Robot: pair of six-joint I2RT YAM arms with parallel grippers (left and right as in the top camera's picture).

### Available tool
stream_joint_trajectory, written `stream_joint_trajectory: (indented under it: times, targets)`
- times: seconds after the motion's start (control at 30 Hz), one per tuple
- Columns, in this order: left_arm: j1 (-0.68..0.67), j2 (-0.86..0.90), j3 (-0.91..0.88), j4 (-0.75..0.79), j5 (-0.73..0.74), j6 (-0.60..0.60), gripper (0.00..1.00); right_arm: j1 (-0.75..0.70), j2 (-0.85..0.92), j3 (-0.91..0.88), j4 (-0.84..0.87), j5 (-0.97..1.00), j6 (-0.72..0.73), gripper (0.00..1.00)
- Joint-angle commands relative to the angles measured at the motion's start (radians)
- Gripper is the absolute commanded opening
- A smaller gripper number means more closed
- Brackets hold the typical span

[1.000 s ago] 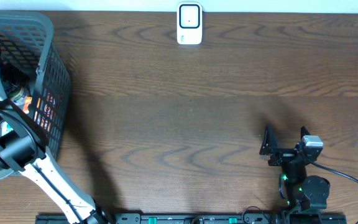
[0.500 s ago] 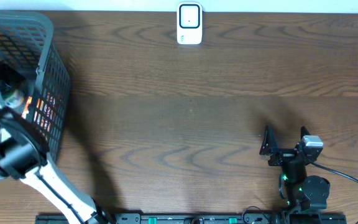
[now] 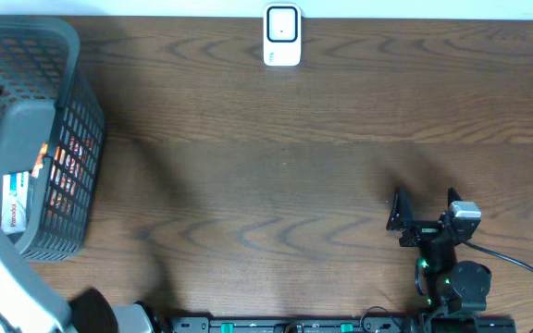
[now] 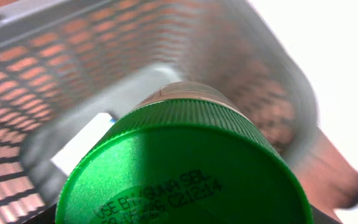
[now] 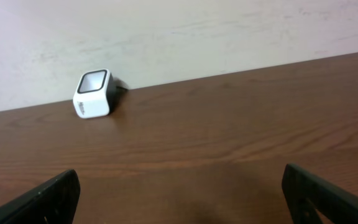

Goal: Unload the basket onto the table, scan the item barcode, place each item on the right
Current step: 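Lift the jar out and carry it toward the white scanner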

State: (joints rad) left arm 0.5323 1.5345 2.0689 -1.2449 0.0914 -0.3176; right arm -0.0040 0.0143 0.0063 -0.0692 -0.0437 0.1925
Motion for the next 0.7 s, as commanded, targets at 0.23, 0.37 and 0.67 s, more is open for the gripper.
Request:
stream_joint_trajectory:
  times: [0.23, 0.37, 0.67]
  targets:
    - [-0.414, -0.141, 0.010, -0.010, 0.207, -0.066, 0.62, 0.008, -0.008, -0.001, -0.003, 0.009, -0.014, 0.99]
    - [-0.625, -0.090, -0.011, -0.007, 0.090, -0.097, 0.62, 0.008, -0.008, -0.001, -0.003, 0.009, -0.014, 0.99]
    - [-0.907, 0.159, -0.069, 0.012, -0.108, -0.143, 0.63, 0.008, -0.008, -0.001, -0.003, 0.009, -0.014, 0.99]
